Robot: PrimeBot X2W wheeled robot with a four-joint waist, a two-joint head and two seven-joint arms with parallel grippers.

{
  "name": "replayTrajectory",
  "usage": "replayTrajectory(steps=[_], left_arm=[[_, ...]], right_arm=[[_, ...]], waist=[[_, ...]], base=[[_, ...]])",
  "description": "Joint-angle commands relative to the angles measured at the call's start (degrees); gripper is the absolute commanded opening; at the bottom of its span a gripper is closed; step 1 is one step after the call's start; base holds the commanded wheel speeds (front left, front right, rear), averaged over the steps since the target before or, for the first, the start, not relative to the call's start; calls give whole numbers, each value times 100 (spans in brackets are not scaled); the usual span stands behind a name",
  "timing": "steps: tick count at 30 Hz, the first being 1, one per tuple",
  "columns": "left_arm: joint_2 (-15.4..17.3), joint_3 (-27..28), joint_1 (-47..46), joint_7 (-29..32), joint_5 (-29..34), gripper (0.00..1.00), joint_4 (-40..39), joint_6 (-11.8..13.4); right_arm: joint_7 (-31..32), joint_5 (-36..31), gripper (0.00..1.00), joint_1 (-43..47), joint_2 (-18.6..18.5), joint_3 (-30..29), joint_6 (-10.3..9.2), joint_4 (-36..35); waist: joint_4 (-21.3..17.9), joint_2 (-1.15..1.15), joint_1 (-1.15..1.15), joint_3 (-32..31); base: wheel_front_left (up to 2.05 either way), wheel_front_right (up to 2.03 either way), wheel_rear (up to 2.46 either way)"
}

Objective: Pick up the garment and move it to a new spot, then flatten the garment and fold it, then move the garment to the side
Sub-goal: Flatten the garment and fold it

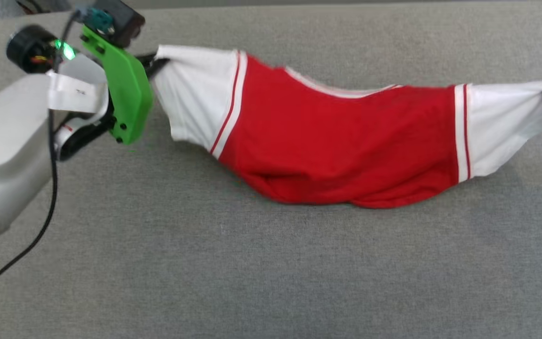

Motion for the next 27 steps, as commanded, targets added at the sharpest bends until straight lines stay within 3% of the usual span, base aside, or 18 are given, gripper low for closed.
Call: replayTrajectory(steps=[1,5,10,18,27], left_arm=[[72,68,-195,-211,106,0,-52,-15],[170,248,-400,-640,261,0,-234,31],[316,511,-669,-1014,422,0,-630,271],[544,810,-1062,-1198,593,0,-1103,587],[297,954,-1631,-1076,622,0,-915,527]], right_arm=[[-83,-37,0,-147,-54,-98,-4,-66],[-166,6,0,-274,-157,-277,-4,-267],[-247,-18,0,-495,-286,-459,-4,-522],[-222,24,0,-913,-443,-612,-4,-837],[-139,78,0,-1816,-412,-295,-4,-607]], waist=[[171,0,-1,-340],[233,0,-1,-544],[261,0,-1,-783],[293,0,-1,-1084],[285,0,-1,-1101]], base=[[0,0,0],[0,0,0],[0,0,0],[0,0,0],[0,0,0]])
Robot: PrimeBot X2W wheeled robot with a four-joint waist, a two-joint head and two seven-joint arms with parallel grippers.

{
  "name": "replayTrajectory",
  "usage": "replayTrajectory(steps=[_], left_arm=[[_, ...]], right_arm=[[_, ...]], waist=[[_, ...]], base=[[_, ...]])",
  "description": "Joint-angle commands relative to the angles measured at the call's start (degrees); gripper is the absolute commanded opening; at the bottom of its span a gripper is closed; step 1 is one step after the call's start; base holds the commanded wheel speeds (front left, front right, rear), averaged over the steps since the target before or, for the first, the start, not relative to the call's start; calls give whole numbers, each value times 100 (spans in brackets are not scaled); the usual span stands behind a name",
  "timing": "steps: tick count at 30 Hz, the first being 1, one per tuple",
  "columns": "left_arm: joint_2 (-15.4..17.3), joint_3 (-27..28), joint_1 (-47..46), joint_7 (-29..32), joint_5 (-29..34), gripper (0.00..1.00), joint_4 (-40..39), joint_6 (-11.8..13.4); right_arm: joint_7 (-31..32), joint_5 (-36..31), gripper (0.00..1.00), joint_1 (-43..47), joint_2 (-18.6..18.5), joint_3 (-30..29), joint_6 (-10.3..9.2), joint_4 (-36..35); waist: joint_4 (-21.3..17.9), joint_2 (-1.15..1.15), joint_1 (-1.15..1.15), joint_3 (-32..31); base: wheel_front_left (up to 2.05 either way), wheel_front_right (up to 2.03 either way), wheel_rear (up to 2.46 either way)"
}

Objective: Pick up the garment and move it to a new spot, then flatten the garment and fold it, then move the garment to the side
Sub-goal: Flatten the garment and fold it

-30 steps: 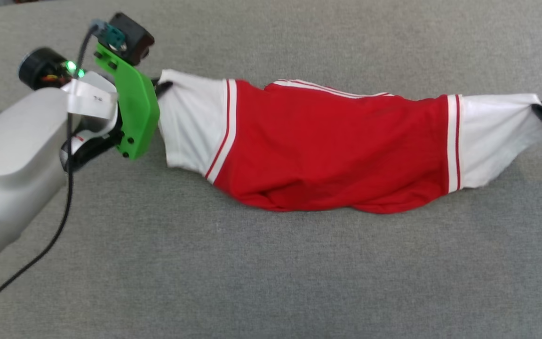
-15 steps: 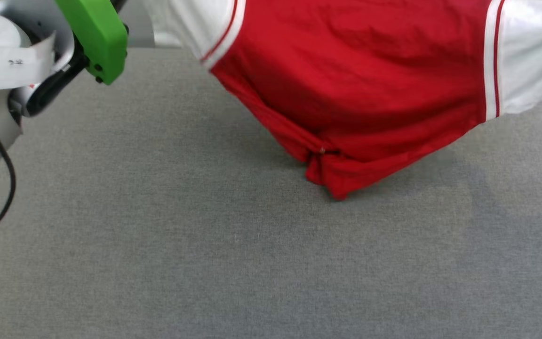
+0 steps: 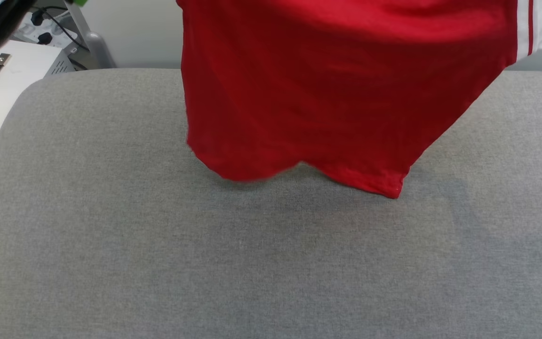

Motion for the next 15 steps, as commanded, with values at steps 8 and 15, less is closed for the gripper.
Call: replayTrajectory(steps=[8,15], left_arm=[[-372,0,-441,-182,202,0,608,-152],[-747,84,-936,-567,520,0,1134,-19]], right_arm=[[57,-44,0,-1323,157,711,-4,691],[-50,-216,0,-2709,487,1381,-4,1596]], waist=[[-103,0,1,445],[-214,0,1,1084]], base=[[0,0,0],[0,0,0]])
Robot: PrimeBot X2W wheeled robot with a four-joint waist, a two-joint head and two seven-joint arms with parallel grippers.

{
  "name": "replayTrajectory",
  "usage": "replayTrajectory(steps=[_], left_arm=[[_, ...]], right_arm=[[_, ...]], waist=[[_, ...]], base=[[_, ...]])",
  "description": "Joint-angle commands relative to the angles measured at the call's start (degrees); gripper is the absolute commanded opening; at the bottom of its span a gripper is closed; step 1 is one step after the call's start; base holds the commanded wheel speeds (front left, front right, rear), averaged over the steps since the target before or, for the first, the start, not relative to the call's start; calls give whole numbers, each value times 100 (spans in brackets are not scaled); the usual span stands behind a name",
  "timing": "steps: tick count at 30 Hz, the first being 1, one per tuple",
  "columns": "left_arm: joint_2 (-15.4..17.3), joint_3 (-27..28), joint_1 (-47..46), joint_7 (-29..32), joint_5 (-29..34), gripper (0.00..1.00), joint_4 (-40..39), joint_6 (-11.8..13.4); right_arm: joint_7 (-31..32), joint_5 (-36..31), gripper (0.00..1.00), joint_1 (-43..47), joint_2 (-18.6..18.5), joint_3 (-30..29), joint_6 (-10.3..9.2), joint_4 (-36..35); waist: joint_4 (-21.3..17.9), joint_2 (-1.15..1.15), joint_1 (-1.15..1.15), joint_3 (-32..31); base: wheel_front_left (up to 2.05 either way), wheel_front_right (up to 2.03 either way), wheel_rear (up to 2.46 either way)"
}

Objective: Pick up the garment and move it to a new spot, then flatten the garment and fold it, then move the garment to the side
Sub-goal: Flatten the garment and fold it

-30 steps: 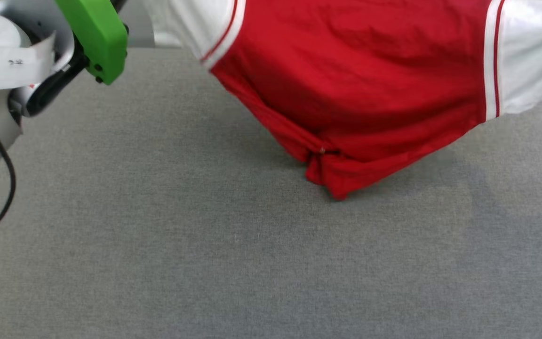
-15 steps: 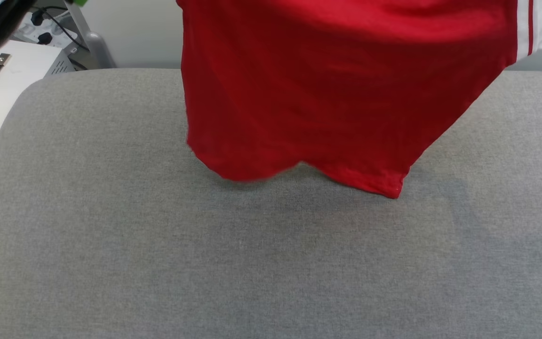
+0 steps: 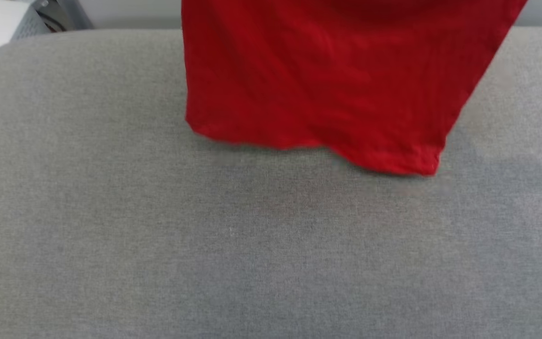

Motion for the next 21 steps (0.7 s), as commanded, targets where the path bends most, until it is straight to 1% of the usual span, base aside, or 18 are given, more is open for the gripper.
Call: replayTrajectory(steps=[1,7,10,17,21], left_arm=[[-101,84,-211,-111,86,0,77,119],[-299,246,-819,-325,350,0,224,405],[-307,365,-1137,-426,413,0,298,446],[-332,531,-1656,-605,443,0,706,332],[-385,509,-1642,-694,418,0,945,227]], right_arm=[[-79,-44,0,-327,89,99,-4,173],[-425,-185,0,-1463,384,440,-4,985],[-682,-235,0,-1944,574,503,-4,1401],[-1202,-276,0,-2834,1000,690,-4,2323],[-1378,-204,0,-2979,1235,958,-4,2653]], waist=[[-107,0,0,448],[-173,0,0,967],[-217,0,0,1167],[-254,0,0,1530],[-260,0,0,1682]], base=[[0,0,0],[0,0,0],[0,0,0],[0,0,0],[0,0,0]])
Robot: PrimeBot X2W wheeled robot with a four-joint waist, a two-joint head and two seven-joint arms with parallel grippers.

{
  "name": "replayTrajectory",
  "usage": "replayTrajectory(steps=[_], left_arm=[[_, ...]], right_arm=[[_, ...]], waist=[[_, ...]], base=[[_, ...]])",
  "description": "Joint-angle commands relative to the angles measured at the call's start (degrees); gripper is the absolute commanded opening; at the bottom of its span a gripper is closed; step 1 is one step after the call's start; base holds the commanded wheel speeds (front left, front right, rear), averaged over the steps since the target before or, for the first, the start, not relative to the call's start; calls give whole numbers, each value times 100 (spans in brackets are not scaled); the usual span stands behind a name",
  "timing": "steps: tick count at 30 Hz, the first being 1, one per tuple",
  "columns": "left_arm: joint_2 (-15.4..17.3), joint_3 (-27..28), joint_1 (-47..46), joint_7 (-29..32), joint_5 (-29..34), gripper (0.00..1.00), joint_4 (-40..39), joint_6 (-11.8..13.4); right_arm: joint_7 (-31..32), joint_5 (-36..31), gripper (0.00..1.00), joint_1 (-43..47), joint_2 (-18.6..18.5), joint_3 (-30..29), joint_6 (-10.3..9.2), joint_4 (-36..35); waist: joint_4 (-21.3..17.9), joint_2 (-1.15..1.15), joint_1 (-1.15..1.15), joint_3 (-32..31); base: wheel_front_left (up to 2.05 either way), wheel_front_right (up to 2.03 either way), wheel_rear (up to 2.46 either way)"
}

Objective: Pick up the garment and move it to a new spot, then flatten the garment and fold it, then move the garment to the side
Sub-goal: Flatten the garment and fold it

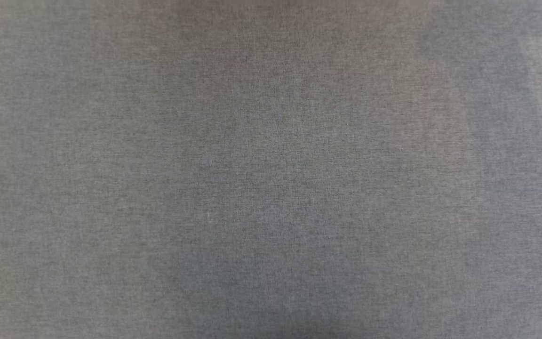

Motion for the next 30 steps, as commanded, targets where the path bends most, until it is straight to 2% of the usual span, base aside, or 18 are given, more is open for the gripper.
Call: replayTrajectory(steps=[1,10,15,22,30], left_arm=[[-54,3,31,-60,23,0,85,-41],[-194,-95,794,-259,-247,0,707,-291],[-186,-63,1405,-402,-416,0,894,-386],[-268,267,2677,-487,-582,0,681,-240],[-10,1322,5046,-490,-519,0,-386,3]], right_arm=[[-94,43,0,14,90,108,-4,99],[-677,559,0,743,374,658,-4,502],[-977,855,0,1334,446,997,-4,484],[-1364,1274,0,2422,366,1494,-4,208],[-1666,1650,0,3849,67,2048,-4,-385]], waist=[[-28,0,-1,142],[-46,0,-1,6],[-51,0,-1,-195],[-18,0,-1,-650],[-9,0,-1,-1287]], base=[[0,0,0],[0,0,0],[0,0,0],[0,0,0],[0,0,0]])
